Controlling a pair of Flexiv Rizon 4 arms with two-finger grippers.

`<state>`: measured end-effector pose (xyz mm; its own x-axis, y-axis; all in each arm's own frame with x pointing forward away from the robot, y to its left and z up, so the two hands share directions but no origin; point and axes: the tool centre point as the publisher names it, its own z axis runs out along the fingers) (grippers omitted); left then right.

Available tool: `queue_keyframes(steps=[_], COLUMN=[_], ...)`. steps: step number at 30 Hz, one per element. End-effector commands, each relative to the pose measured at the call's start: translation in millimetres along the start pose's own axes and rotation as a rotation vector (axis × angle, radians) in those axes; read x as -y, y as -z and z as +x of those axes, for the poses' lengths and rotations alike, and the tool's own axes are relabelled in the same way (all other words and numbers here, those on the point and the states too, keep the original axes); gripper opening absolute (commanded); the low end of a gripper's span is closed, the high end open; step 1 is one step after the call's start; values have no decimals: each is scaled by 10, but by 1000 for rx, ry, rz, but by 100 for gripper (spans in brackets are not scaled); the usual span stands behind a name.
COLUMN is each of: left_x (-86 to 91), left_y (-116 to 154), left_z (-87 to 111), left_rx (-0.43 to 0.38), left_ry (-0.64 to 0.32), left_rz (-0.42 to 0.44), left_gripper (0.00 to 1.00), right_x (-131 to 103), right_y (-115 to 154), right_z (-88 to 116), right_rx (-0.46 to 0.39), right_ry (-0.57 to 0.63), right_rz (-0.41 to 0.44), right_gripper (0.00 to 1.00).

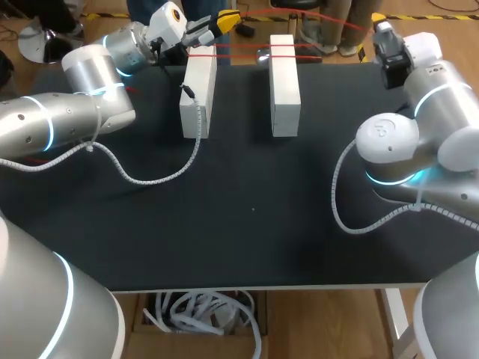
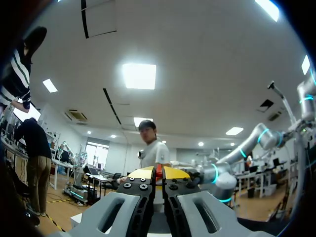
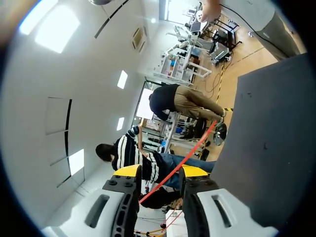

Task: Grab the tape and strap the tape.

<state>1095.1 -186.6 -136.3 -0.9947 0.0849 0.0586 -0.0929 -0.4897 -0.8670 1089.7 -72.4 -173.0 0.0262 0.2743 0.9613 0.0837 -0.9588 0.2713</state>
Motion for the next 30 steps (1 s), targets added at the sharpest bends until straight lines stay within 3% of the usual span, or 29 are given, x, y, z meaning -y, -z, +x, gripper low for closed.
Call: queue_keyframes(steps=[1, 6, 7, 26, 30], left_x=[-8, -8, -8, -8, -8], left_y=[6, 6, 6, 6, 6], left_z=[-19, -19, -19, -19, -19], left_rx=[-5, -5, -5, -5, -5], left_ry=[1, 1, 1, 1, 1], left_rz=[1, 1, 1, 1, 1], left_gripper=[0, 0, 0, 0, 0], right_x=[-10, -10, -8, 9, 8], right_y=[0, 0, 1, 7, 8], right_z=[12, 18, 23, 39, 35], right_rx=[1, 3, 3, -9, -11], right_ry=[2, 5, 6, 30, 91], right_rz=[2, 0, 1, 11, 17], right_gripper=[29, 9, 0, 0, 0])
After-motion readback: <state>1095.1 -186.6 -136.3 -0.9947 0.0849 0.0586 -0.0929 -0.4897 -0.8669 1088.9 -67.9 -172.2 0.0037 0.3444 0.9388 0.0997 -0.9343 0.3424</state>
